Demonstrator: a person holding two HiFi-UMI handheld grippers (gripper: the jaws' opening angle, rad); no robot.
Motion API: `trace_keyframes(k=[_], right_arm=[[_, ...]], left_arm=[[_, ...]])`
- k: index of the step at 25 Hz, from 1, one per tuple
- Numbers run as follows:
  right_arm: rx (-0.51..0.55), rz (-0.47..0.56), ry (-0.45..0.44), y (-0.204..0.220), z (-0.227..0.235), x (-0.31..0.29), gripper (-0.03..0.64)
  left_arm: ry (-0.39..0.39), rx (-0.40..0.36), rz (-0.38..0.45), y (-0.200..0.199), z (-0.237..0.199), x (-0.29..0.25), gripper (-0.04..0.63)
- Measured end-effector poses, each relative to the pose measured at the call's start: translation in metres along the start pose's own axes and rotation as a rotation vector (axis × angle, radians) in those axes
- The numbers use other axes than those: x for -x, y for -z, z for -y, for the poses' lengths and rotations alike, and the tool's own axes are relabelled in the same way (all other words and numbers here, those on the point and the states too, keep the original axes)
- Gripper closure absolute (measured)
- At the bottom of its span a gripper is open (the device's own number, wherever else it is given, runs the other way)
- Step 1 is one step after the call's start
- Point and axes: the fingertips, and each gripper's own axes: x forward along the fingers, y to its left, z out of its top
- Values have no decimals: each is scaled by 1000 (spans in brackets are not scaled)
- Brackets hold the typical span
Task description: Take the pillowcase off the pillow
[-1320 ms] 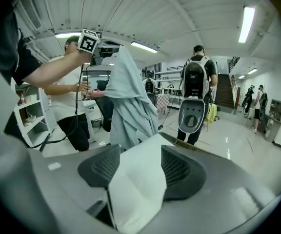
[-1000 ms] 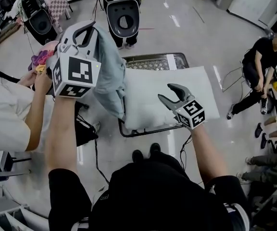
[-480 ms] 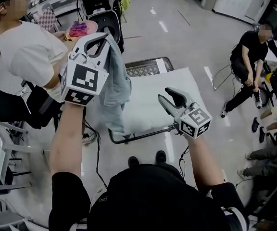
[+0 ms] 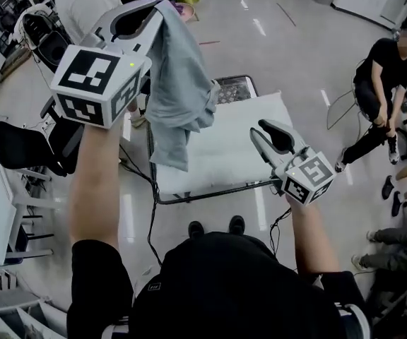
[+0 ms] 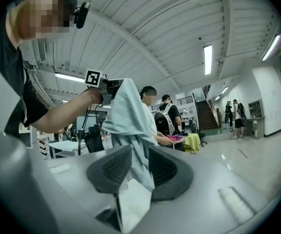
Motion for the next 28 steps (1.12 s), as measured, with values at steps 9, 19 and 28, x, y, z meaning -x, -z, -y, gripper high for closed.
trace_keyframes(k=[9,19,28], right_arm=[[-122,17,-52,25,45,18,536],[-223,10,-45,48,60,21,594],[-215,-20,-29,48,67,9,606]], left_arm=[[54,242,-225,132,100,-34,586],[-45,556,-509,308,166,28,586],[-46,625,-631,368,178,83,517]])
